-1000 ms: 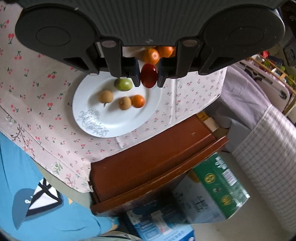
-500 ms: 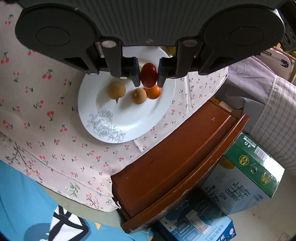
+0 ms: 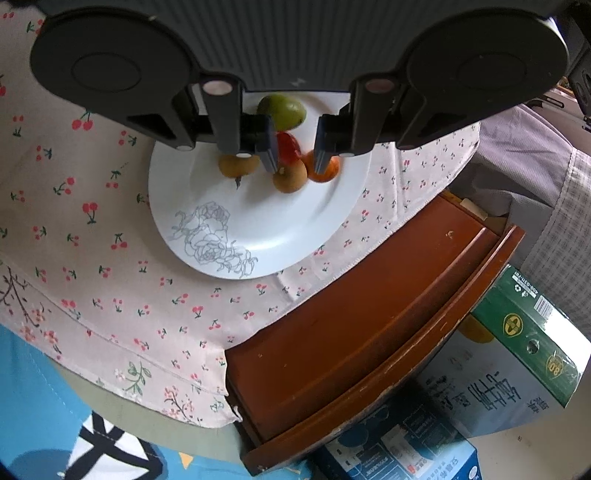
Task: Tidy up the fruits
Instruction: 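Carry the tomato with the right tool onto the plate while the left tool places the tangerine, then withdraw both open tools from the plate back to the fruit pile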
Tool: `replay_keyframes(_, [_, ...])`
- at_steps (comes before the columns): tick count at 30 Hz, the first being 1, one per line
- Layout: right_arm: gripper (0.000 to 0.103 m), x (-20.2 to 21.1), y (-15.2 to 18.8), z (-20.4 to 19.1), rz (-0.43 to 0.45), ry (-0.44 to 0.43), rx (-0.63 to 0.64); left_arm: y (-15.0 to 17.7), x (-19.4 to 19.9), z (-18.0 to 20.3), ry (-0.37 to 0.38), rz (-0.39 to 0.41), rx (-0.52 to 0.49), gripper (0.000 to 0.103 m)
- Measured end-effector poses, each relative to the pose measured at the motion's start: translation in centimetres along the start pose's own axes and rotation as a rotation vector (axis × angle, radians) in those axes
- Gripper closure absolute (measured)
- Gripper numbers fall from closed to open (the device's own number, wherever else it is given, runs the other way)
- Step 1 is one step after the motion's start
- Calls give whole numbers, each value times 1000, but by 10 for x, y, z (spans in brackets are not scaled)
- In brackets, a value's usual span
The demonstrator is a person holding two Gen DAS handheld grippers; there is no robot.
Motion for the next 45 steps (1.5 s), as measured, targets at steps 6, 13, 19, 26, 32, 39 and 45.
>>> replay_keyframes(6, [76,6,-6,-5,29,2,21,-18,21,-2,-36,73,-2,46])
replay_keyframes(13, [72,11,-6,-9,38,1,49,-28,44,-18,-91,90,20,38])
replay_keyframes(19, [72,19,4,-18,29,-6,87,-27,69,-31,-130,104,13,35])
replay_keyframes(26, [71,29,22,-34,21,-18,171,-15,96,-47,-155,116,41,35])
replay_keyframes(32, [71,32,38,-36,2,-13,199,-1,107,-54,-177,100,53,35])
replay_keyframes(39, [71,40,57,-33,-12,-14,192,13,116,-59,-183,85,53,34])
replay_keyframes(45, [71,40,76,-28,-52,-15,173,31,118,-57,-182,58,35,34])
Point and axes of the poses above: each gripper's, at about its wrist camera, not at the fingertips, and x roughly against the way its jaws point, z to its right, y to its underside, the point moved 9 cm from there along -x, roughly the way its jaws point, and after that the axes turned 1 degree about -z, right-handed, at the moved point
